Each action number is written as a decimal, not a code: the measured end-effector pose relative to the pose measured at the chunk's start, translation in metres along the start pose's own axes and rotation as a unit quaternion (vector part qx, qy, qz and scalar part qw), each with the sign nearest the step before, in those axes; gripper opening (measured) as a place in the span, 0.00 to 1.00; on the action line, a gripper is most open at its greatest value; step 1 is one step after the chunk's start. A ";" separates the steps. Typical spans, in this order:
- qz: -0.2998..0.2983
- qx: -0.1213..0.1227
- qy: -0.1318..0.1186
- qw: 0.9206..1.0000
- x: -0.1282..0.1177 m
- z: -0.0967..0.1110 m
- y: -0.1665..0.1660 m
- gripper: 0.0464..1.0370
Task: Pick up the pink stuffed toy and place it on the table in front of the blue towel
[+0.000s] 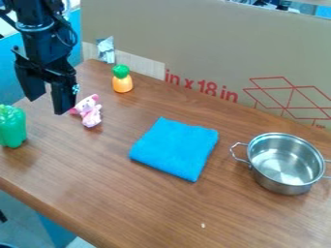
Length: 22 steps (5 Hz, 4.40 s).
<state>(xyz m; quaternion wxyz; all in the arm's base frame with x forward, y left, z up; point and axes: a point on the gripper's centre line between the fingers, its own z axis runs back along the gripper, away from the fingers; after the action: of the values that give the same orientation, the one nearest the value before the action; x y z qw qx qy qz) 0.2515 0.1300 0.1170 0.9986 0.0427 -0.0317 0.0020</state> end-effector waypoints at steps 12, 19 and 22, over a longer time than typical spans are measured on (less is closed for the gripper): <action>0.246 -0.044 -0.054 0.967 0.070 -0.092 0.034 0.35; -0.110 -0.049 -0.052 0.991 0.024 -0.028 -0.052 0.12; -0.341 -0.047 -0.094 0.934 -0.023 -0.018 -0.162 0.12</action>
<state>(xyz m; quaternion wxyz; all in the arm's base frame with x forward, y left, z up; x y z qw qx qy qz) 0.2310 -0.0301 0.0840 0.9327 0.0042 -0.1085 -0.3439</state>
